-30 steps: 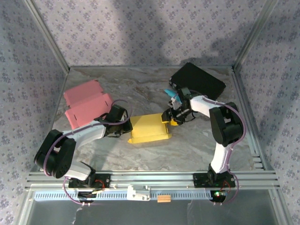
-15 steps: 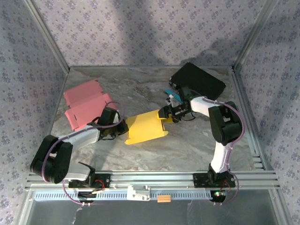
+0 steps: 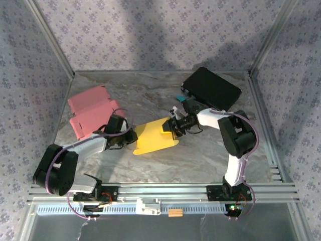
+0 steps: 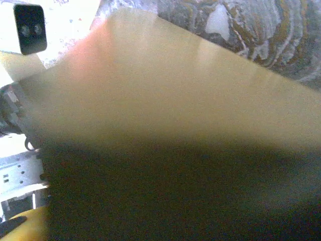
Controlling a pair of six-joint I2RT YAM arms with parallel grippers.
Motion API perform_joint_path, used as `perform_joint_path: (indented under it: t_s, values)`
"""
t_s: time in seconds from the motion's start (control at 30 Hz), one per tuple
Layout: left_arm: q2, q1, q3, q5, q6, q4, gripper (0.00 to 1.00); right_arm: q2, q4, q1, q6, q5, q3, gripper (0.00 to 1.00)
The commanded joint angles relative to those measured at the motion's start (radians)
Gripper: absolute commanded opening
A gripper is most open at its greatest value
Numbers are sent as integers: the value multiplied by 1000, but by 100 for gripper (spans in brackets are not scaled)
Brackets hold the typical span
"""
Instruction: Fold the paper box
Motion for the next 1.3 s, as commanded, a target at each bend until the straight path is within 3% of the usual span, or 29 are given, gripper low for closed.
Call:
perform_joint_path:
  t_s: [0.0,0.17,0.3,0.53,0.7,0.97,1.0,1.17,1.27]
  values:
    - [15,7,19,-37,15,-93,22,-38,25,-5,108,-24,7,50]
    - [-74,8,57,-91,-6,-127,38,-16,-98,-20,153,-37,87,42]
    - [-119,21,90,-132,-67,-155,44,-6,-154,-29,231,-58,154,41]
    - [-201,76,51,-146,-371,-82,61,-15,-181,-78,499,-77,202,38]
    - [-190,112,59,-91,-612,-110,69,-18,-286,-98,617,-86,236,37]
    - [-82,108,178,30,-922,-315,68,-10,-317,-104,787,-104,197,38]
    - [-87,102,207,18,-932,-357,69,-12,-315,-105,803,-100,185,38]
    - [-123,46,453,-91,-1007,-873,70,-23,-205,-106,947,-103,127,39]
    - [-155,-27,455,-87,-1150,-869,70,-18,-190,-99,989,-103,127,38]
